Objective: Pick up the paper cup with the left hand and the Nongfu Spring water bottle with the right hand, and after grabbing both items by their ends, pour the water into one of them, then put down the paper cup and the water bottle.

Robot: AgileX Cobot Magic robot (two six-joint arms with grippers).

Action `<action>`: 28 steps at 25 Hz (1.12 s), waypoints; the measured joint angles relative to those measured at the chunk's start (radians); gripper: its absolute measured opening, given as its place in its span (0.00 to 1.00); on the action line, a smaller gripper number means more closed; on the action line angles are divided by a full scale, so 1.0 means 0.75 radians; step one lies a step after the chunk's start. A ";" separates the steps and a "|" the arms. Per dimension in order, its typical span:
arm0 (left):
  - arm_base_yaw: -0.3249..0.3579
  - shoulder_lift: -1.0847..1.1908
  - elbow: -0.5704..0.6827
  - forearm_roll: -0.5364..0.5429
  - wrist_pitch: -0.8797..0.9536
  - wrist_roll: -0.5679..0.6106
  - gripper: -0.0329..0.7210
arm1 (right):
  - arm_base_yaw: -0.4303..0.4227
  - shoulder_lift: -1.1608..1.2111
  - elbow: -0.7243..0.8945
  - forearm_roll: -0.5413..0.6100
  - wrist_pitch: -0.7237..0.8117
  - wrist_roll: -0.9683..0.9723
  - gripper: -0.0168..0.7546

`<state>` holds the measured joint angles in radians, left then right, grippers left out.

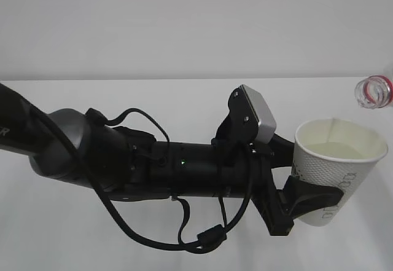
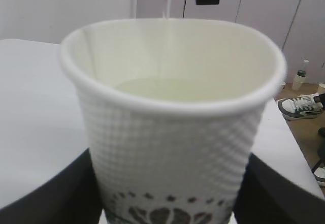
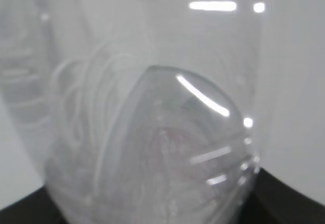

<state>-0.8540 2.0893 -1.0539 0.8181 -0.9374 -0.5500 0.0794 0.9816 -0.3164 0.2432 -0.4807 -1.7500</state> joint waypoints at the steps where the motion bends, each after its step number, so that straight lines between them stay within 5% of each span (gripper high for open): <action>1: 0.000 0.000 0.000 0.000 0.000 0.000 0.72 | 0.000 0.000 0.000 0.000 0.000 0.004 0.60; 28: 0.000 0.000 0.000 -0.033 0.001 0.000 0.72 | 0.000 0.000 0.000 0.076 0.000 0.479 0.60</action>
<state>-0.8540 2.0893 -1.0539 0.7933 -0.9367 -0.5500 0.0794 0.9816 -0.3164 0.3003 -0.4807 -1.3909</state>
